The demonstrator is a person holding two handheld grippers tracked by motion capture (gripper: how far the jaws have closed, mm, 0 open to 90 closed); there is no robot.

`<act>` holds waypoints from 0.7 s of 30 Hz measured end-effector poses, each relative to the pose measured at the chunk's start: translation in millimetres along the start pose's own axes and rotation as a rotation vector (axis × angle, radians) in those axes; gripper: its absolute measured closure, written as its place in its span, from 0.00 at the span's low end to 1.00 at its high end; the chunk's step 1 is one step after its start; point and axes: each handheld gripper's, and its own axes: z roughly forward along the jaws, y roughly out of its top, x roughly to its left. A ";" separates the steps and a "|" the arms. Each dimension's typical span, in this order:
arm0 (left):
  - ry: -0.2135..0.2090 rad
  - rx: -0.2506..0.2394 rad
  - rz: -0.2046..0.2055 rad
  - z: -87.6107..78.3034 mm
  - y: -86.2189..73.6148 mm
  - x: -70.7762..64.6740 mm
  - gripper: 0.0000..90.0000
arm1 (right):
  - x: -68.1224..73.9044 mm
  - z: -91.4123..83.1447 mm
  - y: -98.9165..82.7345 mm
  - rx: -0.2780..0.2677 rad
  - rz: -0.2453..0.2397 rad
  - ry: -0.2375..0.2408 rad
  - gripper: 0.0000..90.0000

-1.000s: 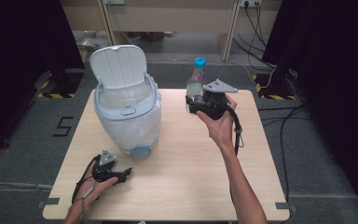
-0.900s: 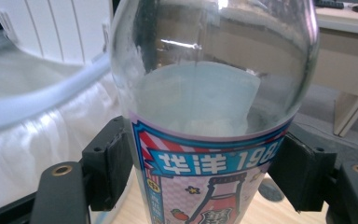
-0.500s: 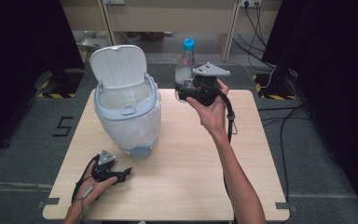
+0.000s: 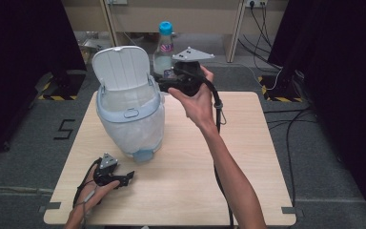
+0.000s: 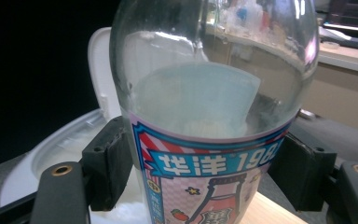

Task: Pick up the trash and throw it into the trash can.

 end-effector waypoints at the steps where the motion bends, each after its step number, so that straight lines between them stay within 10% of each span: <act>1: -0.003 -0.001 -0.004 -0.1 0.0 0.5 0.16 | 2.4 2.0 1.3 -0.001 -0.003 0.005 0.32; 21: 0.035 0.014 0.022 1.1 0.4 -3.2 0.16 | 42.4 73.8 -7.8 0.122 -0.030 0.135 0.32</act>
